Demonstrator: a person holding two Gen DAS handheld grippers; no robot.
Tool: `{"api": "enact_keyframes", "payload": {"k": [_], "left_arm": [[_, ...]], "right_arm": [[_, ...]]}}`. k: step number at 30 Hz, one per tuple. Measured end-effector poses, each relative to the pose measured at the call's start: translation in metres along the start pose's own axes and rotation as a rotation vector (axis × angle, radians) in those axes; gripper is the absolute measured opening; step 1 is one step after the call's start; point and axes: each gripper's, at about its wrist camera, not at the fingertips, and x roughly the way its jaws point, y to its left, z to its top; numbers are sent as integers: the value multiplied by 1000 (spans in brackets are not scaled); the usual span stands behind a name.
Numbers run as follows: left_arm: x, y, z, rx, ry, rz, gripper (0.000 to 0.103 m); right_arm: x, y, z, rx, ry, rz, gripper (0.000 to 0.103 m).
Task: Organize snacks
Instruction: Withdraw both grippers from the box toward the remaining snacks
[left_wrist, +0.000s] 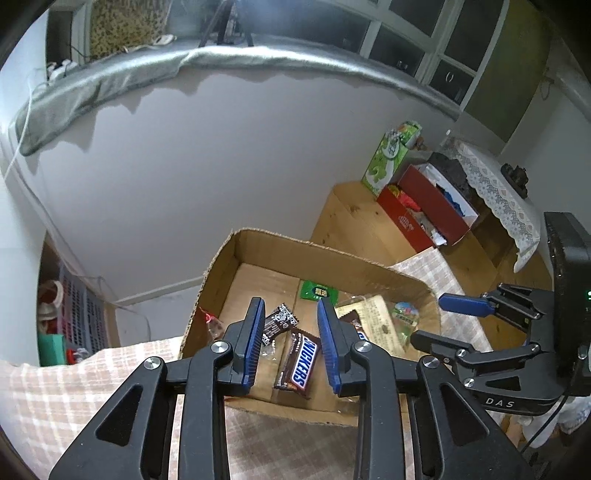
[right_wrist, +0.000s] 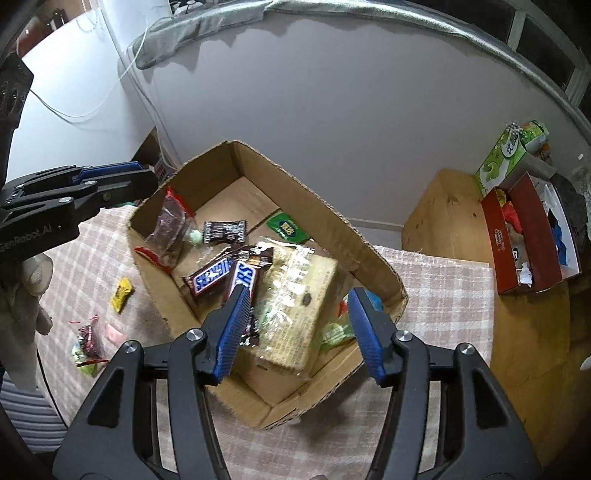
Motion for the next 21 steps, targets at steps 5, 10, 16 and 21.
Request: {"api": "enact_keyframes", "payload": {"k": [5,10,16,21], "left_arm": [[-24,-9,-3,21,-46,0,28],[-45,-17,-10,32,-78,-9,33],[-65,-26,-21,55,-103,-3,36],[-84,-18,-42,19,-111,-7,37]], "right_arm": [[-21,7,-7,-2,-31,10,58],[-38,14,-15,4,-49,22,58],[-54,23,-28,1,-65,32,58],[-61,35,-42,-8,-61,44,66]]}}
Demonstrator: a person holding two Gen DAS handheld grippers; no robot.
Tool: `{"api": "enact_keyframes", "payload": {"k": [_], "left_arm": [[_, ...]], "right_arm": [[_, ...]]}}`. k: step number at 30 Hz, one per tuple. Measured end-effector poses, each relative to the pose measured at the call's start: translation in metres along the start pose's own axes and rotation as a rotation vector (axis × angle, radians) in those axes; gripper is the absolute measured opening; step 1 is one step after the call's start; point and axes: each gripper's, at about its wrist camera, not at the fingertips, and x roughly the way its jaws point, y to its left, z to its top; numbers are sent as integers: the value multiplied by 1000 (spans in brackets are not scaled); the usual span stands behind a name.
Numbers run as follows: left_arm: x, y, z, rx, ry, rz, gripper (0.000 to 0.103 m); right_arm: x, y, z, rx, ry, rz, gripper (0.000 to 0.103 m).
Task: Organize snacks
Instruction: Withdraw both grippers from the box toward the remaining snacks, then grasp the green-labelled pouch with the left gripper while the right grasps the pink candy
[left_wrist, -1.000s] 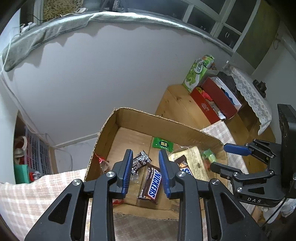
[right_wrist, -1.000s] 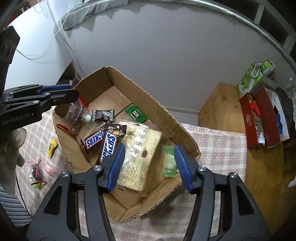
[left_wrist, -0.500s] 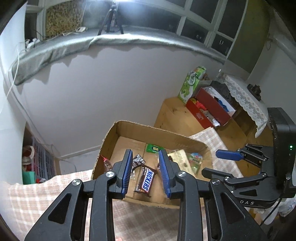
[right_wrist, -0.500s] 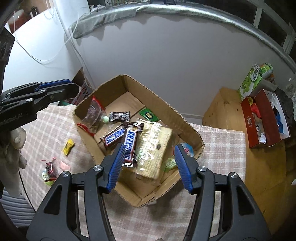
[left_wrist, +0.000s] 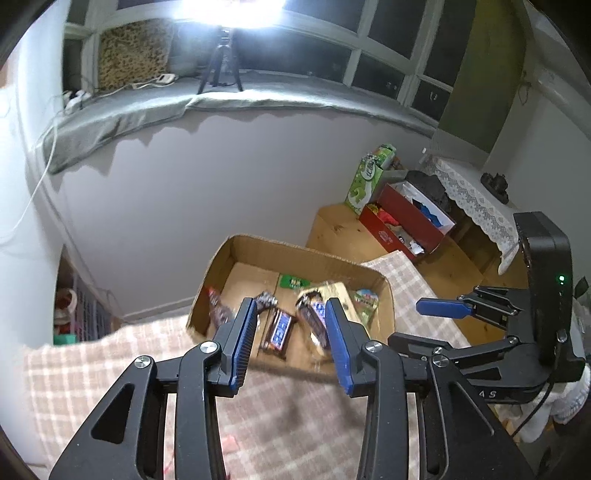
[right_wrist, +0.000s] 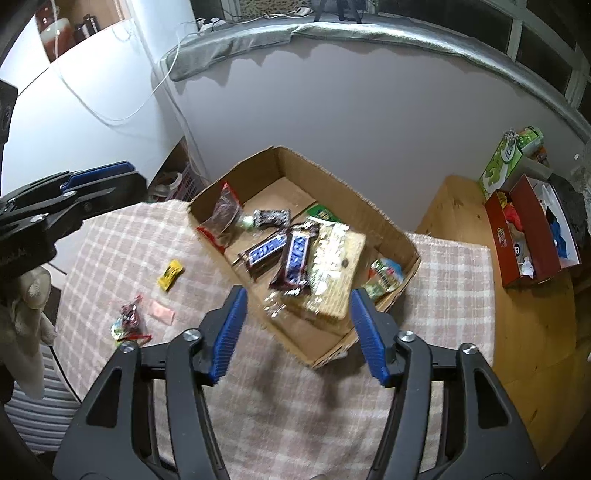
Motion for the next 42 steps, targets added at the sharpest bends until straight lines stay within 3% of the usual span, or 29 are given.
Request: {"api": "enact_keyframes", "payload": {"k": [8,13,20,32,42], "left_arm": [[-36,60,-61,-143,58,70,37],[-57,99,-109,-232,113,157,37],[-66,111,-160,-324,170,169,37],[-42,101,-202,-367,233,132,37],[-9,97,-209,-344,268,123,37]], "right_arm": [[3,24,-27,-26,27,44,68],[12,42,-40,-39,58,81,68],[27,79,-48,-113,98,136,69],[80,136,-48,-309,200,179,68],[117,158,-42,-403,262,176,68]]}}
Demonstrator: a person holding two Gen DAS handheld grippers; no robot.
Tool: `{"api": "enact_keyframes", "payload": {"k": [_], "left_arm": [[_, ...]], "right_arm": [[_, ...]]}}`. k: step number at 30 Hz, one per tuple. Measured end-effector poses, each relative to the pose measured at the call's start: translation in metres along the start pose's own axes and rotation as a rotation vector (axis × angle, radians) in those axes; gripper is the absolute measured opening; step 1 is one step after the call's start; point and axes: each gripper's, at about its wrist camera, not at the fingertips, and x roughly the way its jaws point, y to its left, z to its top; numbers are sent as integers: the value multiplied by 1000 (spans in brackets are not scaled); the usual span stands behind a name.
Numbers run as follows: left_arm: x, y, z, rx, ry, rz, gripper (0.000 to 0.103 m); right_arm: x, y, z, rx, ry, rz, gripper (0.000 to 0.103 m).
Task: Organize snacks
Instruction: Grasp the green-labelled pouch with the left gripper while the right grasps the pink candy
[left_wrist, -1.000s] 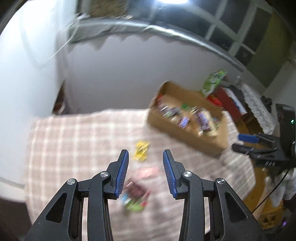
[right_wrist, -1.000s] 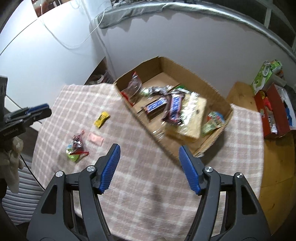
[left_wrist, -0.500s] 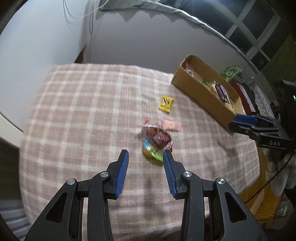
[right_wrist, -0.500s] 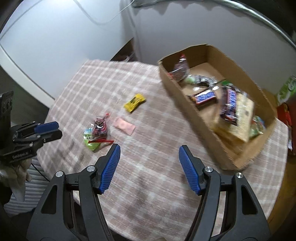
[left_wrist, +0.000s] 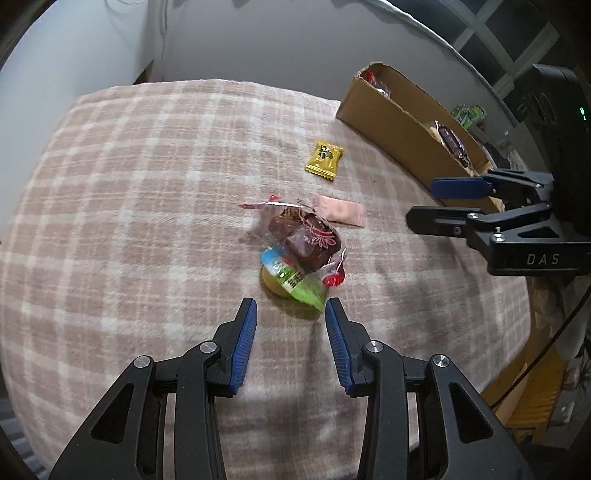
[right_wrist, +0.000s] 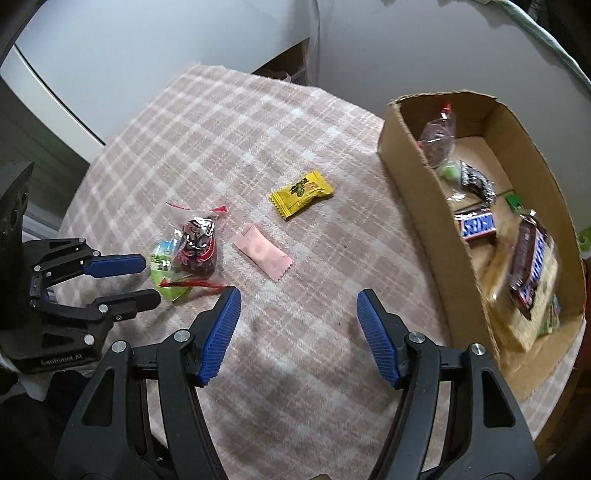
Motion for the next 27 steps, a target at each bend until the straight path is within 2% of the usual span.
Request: {"api": "enact_keyframes", "payload": {"k": [6,9,17,18,21,27], "left_arm": [[13,-2,3,52,-25,29,37],[15,-1,3,79,-49,40,37],[17,10,4,111,-112,88,37],[17,11,4,109,-116,90,37],[15,16,4,93,-131,84,37],[17,21,6,78,-158,77,37]], "right_arm": [[15,5,7,-42,14,6,68],[21,7,9,-66,14,22,61],[41,17,15,-146,10,27,60],[42,18,16,-160,7,19,59],[48,21,16,-185,3,6,46],[50,25,12,-173,-39,-4,45]]}}
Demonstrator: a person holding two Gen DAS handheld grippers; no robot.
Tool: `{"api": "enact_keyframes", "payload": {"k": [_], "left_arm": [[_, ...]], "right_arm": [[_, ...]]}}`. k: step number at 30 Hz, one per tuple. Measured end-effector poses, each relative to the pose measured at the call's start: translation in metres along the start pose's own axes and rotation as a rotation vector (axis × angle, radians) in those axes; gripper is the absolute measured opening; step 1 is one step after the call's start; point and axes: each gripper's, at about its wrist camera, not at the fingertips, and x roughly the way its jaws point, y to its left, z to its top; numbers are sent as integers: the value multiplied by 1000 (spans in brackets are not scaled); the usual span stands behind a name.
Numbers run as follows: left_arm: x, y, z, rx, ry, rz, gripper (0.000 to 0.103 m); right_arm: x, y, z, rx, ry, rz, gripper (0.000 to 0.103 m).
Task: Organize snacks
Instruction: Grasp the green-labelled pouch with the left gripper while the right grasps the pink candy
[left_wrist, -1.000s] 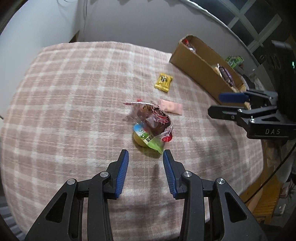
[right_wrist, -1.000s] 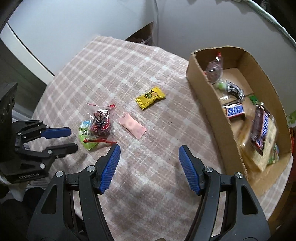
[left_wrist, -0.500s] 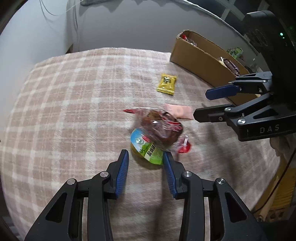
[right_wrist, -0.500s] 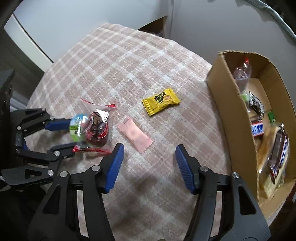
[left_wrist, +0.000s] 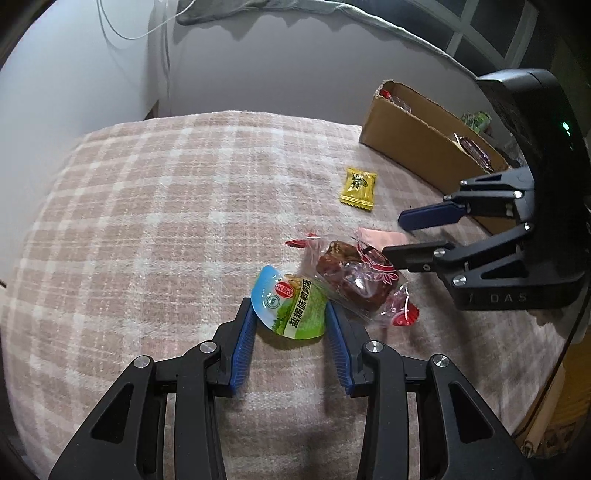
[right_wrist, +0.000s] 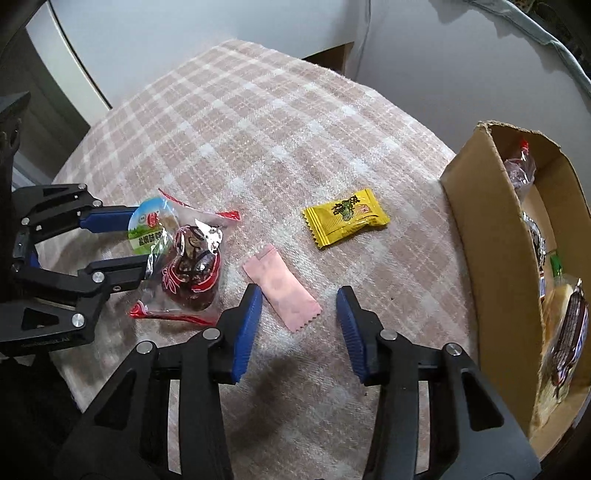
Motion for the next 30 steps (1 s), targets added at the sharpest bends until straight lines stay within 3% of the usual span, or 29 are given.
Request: {"api": "enact_keyframes", "payload": {"k": [4,9,15,16,17,19,30], "left_arm": [[0,2,1,-7,-22,0,37],[0,3,1,6,-49,-1,37],[3,2,2,29,-76,4,44],[5,2,3,31,-81,1,44],[6,2,4,30,-88,1,44],[9,2,5,31,-91,-1,43],[2,8,5,11,-102,10,36]], "right_arm": [[-1,2,-2,9,-19,-1,39],[-1,5,-2,-7,-31,1,40],[2,6,1,-13,-44,14,39],[2,6,2,-14,-46,15,36],[2,6,2,-16,-46,17,27],[2,8,3,-22,-47,11,22],[-8,1,-3,41,-74,-3,19]]}}
